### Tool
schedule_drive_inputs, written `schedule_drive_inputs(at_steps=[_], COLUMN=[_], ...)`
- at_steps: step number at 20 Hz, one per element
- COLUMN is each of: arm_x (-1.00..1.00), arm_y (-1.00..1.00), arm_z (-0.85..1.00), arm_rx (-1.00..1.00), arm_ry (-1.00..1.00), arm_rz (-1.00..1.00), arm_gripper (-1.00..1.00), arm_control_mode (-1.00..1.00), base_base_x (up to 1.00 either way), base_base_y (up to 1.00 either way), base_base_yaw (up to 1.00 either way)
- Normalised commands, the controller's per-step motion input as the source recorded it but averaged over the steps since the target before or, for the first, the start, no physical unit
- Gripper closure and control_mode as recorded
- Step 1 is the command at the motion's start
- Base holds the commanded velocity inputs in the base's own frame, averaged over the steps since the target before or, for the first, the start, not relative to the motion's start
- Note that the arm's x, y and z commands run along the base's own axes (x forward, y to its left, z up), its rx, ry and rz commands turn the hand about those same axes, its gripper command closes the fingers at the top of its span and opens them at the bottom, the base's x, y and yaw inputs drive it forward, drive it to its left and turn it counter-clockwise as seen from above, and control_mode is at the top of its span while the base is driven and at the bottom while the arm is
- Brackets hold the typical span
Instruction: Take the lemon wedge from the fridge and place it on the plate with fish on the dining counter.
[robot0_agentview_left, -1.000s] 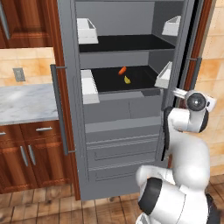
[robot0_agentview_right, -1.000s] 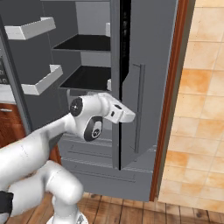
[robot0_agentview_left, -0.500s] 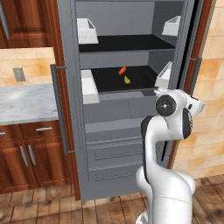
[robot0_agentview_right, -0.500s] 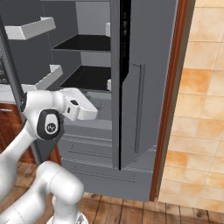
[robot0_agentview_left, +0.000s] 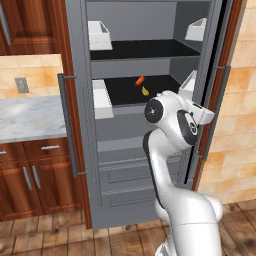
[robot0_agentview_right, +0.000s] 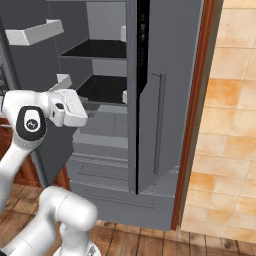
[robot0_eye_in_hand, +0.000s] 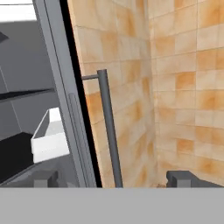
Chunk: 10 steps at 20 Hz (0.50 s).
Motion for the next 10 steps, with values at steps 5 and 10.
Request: schedule_drive_inputs(at_steps=[5,10], arm_x=[0.16,0.66], arm_y=[0.0,0.01], arm_z=[0.0,0.01], arm_rx=[0.0,0.0], arm_ry=[-0.06,0.12], arm_rz=[-0.01,-0.11], arm_gripper=[-1.0,-1.0], arm_control_mode=[-1.0,-1.0], base_base_x=[0.0,0.0], base_base_y=[0.0,0.0], base_base_yaw=[0.0,0.0])
